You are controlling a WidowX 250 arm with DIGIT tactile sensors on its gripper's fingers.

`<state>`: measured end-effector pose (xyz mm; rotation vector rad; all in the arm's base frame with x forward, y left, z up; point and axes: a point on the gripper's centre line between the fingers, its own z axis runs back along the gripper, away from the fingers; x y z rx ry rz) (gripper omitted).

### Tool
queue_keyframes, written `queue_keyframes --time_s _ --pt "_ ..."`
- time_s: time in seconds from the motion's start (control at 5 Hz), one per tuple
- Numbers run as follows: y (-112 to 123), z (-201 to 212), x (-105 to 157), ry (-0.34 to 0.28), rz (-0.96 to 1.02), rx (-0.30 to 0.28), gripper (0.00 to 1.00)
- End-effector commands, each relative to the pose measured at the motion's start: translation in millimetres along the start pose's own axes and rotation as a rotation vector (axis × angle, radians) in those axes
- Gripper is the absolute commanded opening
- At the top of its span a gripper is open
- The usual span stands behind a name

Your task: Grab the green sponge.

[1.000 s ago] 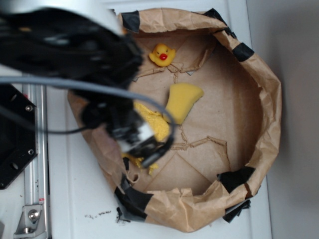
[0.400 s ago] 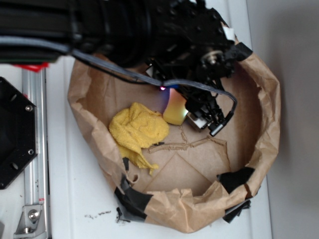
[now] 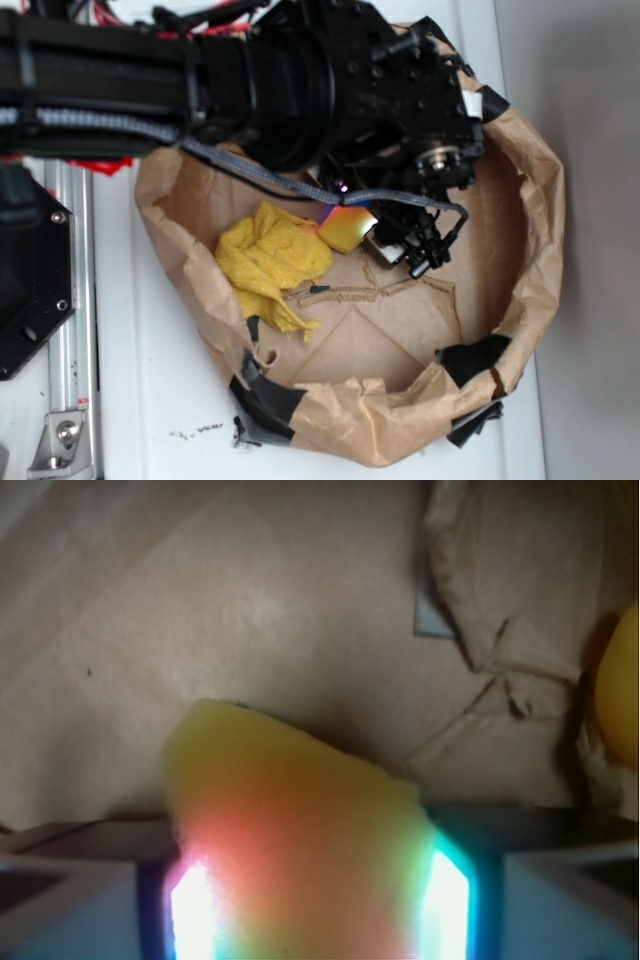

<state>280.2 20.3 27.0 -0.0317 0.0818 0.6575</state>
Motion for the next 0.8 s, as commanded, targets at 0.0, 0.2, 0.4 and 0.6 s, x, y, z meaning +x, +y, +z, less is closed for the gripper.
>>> queue_keyframes --time_s 0.0,0.2,0.4,0.6 --pt "-26 91 3 -0.322 -0.494 0.055 0.0" --pt "-27 141 -6 -0.402 -0.741 0.037 0.0" --pt "-28 159 -14 -0.336 -0.959 0.044 0.0" --pt "-27 155 -19 -0.296 -0.999 0.008 0.0"
